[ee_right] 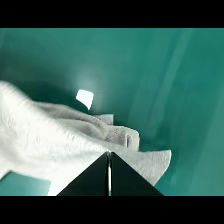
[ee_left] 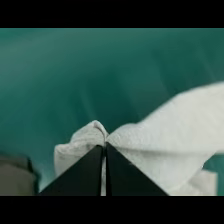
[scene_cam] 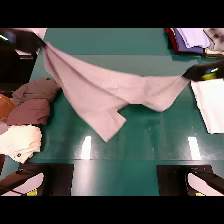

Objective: Fold the shirts.

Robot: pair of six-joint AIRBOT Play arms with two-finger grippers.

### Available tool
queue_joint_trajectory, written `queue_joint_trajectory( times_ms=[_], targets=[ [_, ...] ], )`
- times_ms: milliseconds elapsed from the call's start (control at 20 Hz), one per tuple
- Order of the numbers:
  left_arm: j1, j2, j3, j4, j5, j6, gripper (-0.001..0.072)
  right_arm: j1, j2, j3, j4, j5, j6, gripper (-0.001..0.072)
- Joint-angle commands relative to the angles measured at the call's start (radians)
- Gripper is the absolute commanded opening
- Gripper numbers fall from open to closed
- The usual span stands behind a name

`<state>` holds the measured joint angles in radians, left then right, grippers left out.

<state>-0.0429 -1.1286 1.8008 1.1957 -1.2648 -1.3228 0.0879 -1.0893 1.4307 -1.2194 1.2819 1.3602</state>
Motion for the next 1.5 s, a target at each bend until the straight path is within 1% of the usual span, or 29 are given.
queue_joint_trajectory(
  times_ms=[0, 100, 200, 300, 400, 500, 600, 700, 800, 900, 1000, 1200, 1350, 1400, 1450],
  targets=[
    [0.000, 0.113, 0.209, 0.012, 0.019, -0.033, 0.0021, -0.057, 0.151, 0.193, -0.013, 0.054, 0.011, 0.0014],
    [0.000, 0.177, 0.285, 0.008, 0.048, -0.043, 0.0021, -0.089, 0.219, 0.277, -0.013, 0.067, 0.023, 0.0013],
    [0.000, 0.247, 0.294, 0.008, 0.111, -0.066, 0.0020, -0.131, 0.262, 0.361, -0.013, 0.098, 0.038, 0.0013],
    [0.000, 0.292, 0.296, 0.006, 0.161, -0.066, 0.0020, -0.185, 0.272, 0.446, -0.012, 0.139, 0.039, 0.0012],
    [0.000, 0.297, 0.306, 0.004, 0.174, -0.066, 0.0020, -0.240, 0.245, 0.539, -0.011, 0.201, 0.047, 0.0012],
    [0.000, 0.285, 0.288, 0.006, 0.158, -0.066, 0.0020, -0.273, 0.181, 0.648, -0.011, 0.283, 0.055, 0.0012],
    [0.000, 0.242, 0.247, 0.009, 0.128, -0.066, 0.0020, -0.261, 0.103, 0.702, -0.011, 0.312, 0.088, 0.0012],
    [0.000, 0.154, 0.205, 0.009, 0.072, -0.067, 0.0020, -0.212, 0.028, 0.655, -0.012, 0.314, 0.094, 0.0012],
    [0.000, 0.023, 0.182, 0.008, -0.011, -0.069, 0.0020, -0.151, -0.060, 0.542, -0.021, 0.303, 0.105, 0.0012],
    [0.000, -0.139, 0.171, 0.000, -0.104, -0.069, 0.0021, -0.092, -0.172, 0.453, -0.107, 0.283, 0.113, 0.0012],
    [0.000, -0.306, 0.161, -0.010, -0.150, -0.069, 0.0021, -0.049, -0.290, 0.388, -0.175, 0.240, 0.112, 0.0012],
    [0.000, -0.596, 0.155, -0.010, -0.114, -0.064, 0.0022, -0.009, -0.525, 0.358, -0.159, 0.134, 0.112, 0.0012],
    [0.003, -0.698, 0.155, 0.028, -0.064, -0.066, 0.0024, 0.004, -0.624, 0.358, -0.158, 0.063, 0.112, 0.0014],
    [0.008, -0.705, 0.155, 0.032, -0.057, -0.068, 0.0105, 0.004, -0.639, 0.358, -0.145, 0.052, 0.112, 0.0041],
    [0.016, -0.704, 0.157, 0.031, -0.057, -0.070, 0.0405, -0.006, -0.645, 0.358, -0.116, 0.050, 0.112, 0.0230]
  ],
)
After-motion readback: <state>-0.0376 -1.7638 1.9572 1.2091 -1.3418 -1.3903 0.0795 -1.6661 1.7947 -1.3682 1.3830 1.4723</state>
